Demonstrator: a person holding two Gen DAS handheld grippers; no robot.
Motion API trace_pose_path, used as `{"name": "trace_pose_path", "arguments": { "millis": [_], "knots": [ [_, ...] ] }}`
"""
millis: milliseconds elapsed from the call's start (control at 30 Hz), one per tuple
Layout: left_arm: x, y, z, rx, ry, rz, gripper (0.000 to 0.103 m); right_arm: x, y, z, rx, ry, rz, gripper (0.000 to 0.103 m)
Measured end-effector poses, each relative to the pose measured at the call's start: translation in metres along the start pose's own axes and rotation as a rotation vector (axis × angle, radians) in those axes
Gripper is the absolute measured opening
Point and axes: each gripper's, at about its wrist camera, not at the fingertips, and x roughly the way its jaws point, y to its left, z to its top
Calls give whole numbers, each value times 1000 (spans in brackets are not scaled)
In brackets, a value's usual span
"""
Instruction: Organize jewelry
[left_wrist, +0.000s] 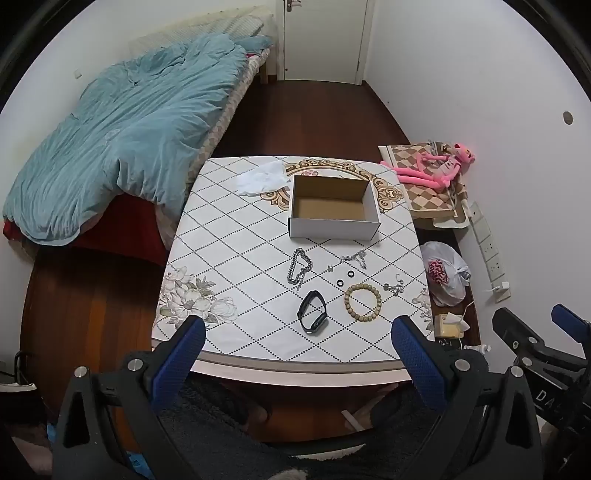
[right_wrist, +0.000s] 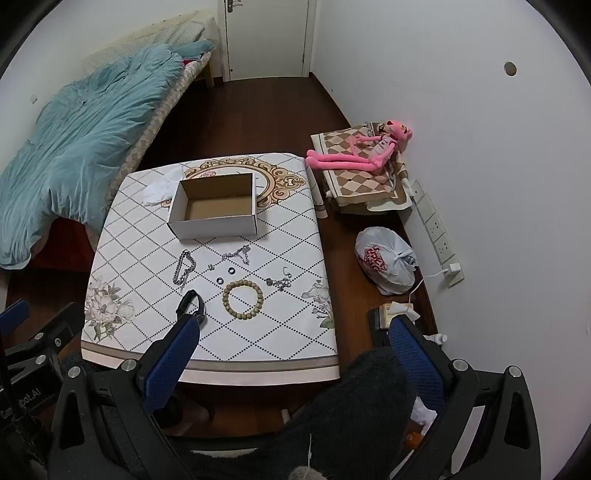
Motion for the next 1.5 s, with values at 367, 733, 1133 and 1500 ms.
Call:
{"name": "trace_pose_path", "arguments": {
  "millis": [367, 733, 1133, 1500],
  "knots": [
    [-4, 1, 1, 1, -13, 9, 103, -5, -6, -1, 8, -7, 7, 103],
    [-7, 0, -3, 9, -12, 7, 103, -3, -1, -1, 7, -7, -5, 103],
    [-2, -9, -5, 16, -7, 7, 103, -6, -6, -2, 6, -15, -5, 103],
    [-5, -10, -1, 21, -15, 4, 103, -10, -6, 0, -1, -21, -5, 103]
  ]
}}
